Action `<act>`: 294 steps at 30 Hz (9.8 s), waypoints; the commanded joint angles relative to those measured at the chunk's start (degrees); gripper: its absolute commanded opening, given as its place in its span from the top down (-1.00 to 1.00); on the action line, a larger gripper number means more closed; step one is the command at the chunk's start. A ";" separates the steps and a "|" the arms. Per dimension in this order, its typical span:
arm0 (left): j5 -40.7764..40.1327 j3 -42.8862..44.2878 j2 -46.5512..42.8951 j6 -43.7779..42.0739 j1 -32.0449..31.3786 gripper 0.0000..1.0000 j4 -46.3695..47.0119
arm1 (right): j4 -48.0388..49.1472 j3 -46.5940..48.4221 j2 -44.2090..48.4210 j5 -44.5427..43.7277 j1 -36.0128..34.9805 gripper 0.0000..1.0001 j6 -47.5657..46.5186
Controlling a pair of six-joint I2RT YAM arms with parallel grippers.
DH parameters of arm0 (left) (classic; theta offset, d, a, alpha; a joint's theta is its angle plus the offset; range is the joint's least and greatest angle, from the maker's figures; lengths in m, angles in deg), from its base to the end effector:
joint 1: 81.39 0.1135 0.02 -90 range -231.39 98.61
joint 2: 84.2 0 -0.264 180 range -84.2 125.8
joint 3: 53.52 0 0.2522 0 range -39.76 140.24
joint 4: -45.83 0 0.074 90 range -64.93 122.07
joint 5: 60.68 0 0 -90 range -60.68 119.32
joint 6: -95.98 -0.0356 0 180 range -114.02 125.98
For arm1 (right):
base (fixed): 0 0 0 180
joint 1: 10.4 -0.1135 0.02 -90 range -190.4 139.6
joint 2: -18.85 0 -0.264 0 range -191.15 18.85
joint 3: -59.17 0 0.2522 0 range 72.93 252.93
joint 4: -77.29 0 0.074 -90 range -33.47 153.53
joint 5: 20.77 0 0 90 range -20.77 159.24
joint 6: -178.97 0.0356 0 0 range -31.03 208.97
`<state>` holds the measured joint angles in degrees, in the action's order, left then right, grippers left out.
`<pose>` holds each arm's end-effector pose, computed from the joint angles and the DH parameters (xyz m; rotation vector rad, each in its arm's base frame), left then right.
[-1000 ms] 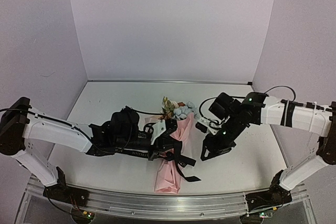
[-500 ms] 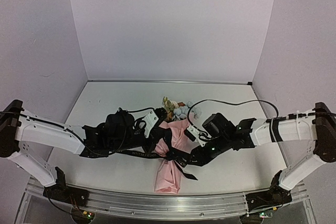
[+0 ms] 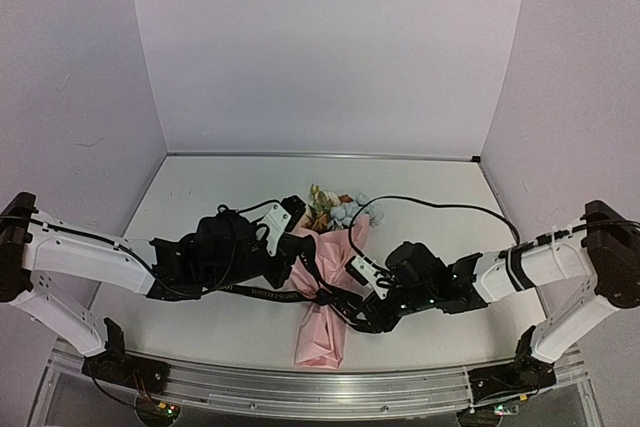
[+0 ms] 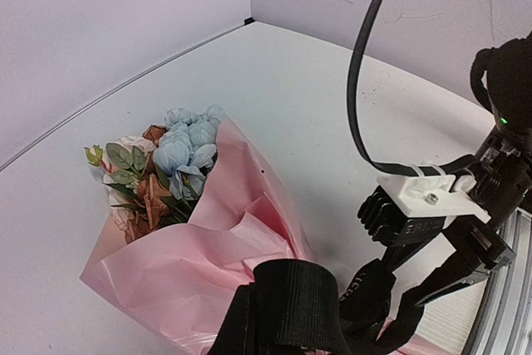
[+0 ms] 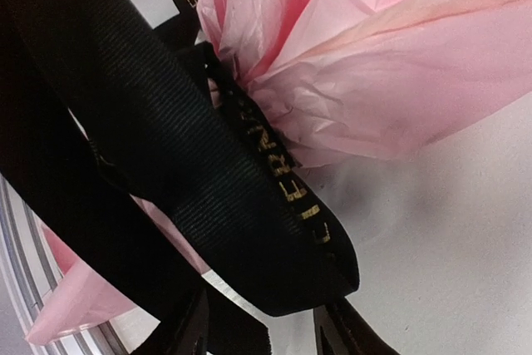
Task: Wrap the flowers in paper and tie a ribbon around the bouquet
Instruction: Cross the half-tied ribbon over the folded bouquet.
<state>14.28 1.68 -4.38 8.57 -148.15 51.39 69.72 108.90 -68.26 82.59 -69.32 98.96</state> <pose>0.1289 -0.2767 0.2329 0.8689 1.7266 -0.5712 0.1396 0.2475 0.1473 -1.1432 2.2200 0.8261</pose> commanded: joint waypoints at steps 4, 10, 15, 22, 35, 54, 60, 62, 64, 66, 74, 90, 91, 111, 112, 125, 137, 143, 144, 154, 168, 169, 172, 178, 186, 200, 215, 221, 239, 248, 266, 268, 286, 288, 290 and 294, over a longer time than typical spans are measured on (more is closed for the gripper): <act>-2.53 -0.98 -3.30 1.87 -0.19 0.99 0.98 | 6.12 1.36 -2.40 -2.30 -0.36 0.05 -2.11; -2.43 -0.66 -3.39 1.55 -0.19 1.00 0.67 | 6.03 2.38 -3.75 -1.39 -0.36 0.09 0.85; -2.74 -0.77 -3.87 1.58 -0.19 0.99 0.30 | 5.81 1.75 -2.88 -1.36 -0.38 0.32 3.00; -3.12 -0.46 -4.24 2.70 -0.21 1.00 -1.45 | -2.21 3.70 1.11 -0.15 -0.34 0.96 5.13; -6.60 2.75 -2.23 10.58 -0.19 1.00 -5.36 | -27.44 13.53 6.48 4.28 -0.36 1.00 2.19; -4.04 5.06 1.97 7.15 -0.16 1.00 -3.68 | -22.08 12.14 1.51 -0.69 -0.35 0.53 7.54; -4.07 5.08 1.94 7.09 -0.19 1.00 -3.77 | -21.83 11.79 1.50 0.56 -0.36 0.45 8.43; -4.02 5.14 2.00 7.00 -0.17 1.00 -3.78 | -21.83 11.39 1.75 0.81 -0.36 0.41 8.53; -3.85 5.29 2.01 6.95 -0.21 1.00 -3.81 | -21.83 11.06 1.80 1.17 -0.35 0.39 8.39; -3.70 5.32 2.00 6.99 -0.20 1.00 -3.86 | -21.87 11.09 1.58 1.59 -0.39 0.38 8.46; -2.64 5.41 1.62 6.98 -0.18 1.00 -4.28 | -23.10 12.59 0.61 3.75 -0.37 0.61 8.56; 4.36 10.49 2.75 17.38 -2.79 0.99 -11.51 | -39.67 25.12 2.71 8.37 6.76 1.00 4.01; 4.27 10.76 3.06 18.10 -3.50 0.99 -11.52 | -39.67 25.74 2.14 9.41 7.78 1.00 4.68; 13.00 33.10 24.26 9.96 -13.33 0.86 -23.82 | -41.07 40.80 -13.03 26.06 17.30 1.00 12.77; 13.18 34.94 25.89 8.88 -13.37 0.85 -25.06 | -41.15 41.07 -13.32 26.37 17.33 1.00 12.90; 7.60 35.19 25.47 8.09 -13.24 -0.22 -21.95 | -43.41 40.97 -12.26 27.17 17.41 1.00 12.40; 4.34 16.83 7.05 16.68 -5.25 -0.17 -13.97 | -44.62 41.97 -10.80 28.19 17.43 1.00 17.02; 5.01 13.03 6.82 11.30 -1.97 -0.05 -14.10 | -48.53 45.75 -11.50 30.59 17.31 1.00 25.04; 5.54 12.93 7.31 10.46 -1.67 -0.03 -13.81 | -48.55 46.04 -11.54 31.27 17.27 1.00 26.10; 9.37 4.15 5.86 -4.63 -0.94 0.05 2.21 | -56.68 50.64 -11.34 32.25 16.01 1.00 25.39; 13.37 4.50 7.01 -10.44 -1.07 0.24 4.30 | -56.91 53.06 -15.02 28.34 14.48 1.00 39.79; 13.98 4.10 6.66 -10.42 -1.16 0.26 4.27 | -56.90 53.32 -15.29 28.38 14.32 1.00 40.50; 14.84 2.56 5.59 -11.95 -2.26 0.28 5.15 | -56.90 54.33 -16.08 27.99 13.84 1.00 42.65; 12.47 3.71 7.56 -11.81 -3.72 0.26 5.23 | -56.90 55.13 -16.99 26.20 12.99 1.00 45.06; 4.22 5.74 9.58 -10.02 -4.03 0.41 5.65 | -56.87 54.99 -17.71 24.86 12.05 1.00 47.43; 7.85 7.74 10.26 -12.89 -5.01 0.41 3.13 | -56.56 53.49 -17.36 21.60 11.50 1.00 48.87; 2.22 10.99 13.88 -10.89 -5.05 0.47 -0.52 | -56.20 53.01 -17.04 20.66 11.02 1.00 49.26; 0.03 10.75 14.52 -10.10 -5.07 0.51 0.02 | -55.85 52.96 -17.05 20.34 11.02 1.00 49.33; 0.22 7.55 12.86 -9.11 -4.49 1.00 5.16 | -54.46 50.48 -14.39 20.00 11.03 0.76 43.86; 13.24 3.78 7.65 -3.33 -0.58 1.00 6.42 | -42.73 35.21 -1.30 8.94 11.00 0.28 18.56; 17.61 6.39 9.35 5.93 3.82 1.00 1.60 | -14.86 12.94 3.00 1.65 6.40 0.20 -4.21; 17.90 6.29 9.19 6.36 3.97 1.00 1.59 | -13.93 10.85 4.08 1.63 5.99 0.19 -4.85; 18.43 7.67 8.62 7.52 4.87 1.00 0.05 | -3.65 -1.57 5.04 0.06 7.80 0.11 0.29; 18.31 7.61 8.47 7.63 4.93 1.00 -0.19 | -2.21 -1.64 4.04 0.89 8.13 0.13 2.14; 18.28 7.56 8.30 7.79 5.00 1.00 -0.25 | -1.48 -1.79 3.41 1.17 8.12 0.14 3.34; 18.29 8.14 8.16 7.90 5.26 1.00 -0.50 | 0.30 -2.84 2.19 0.60 8.12 0.16 5.09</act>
<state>32.63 6.48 5.34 15.60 -143.48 51.03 65.29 107.24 -64.80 83.07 -61.23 100.78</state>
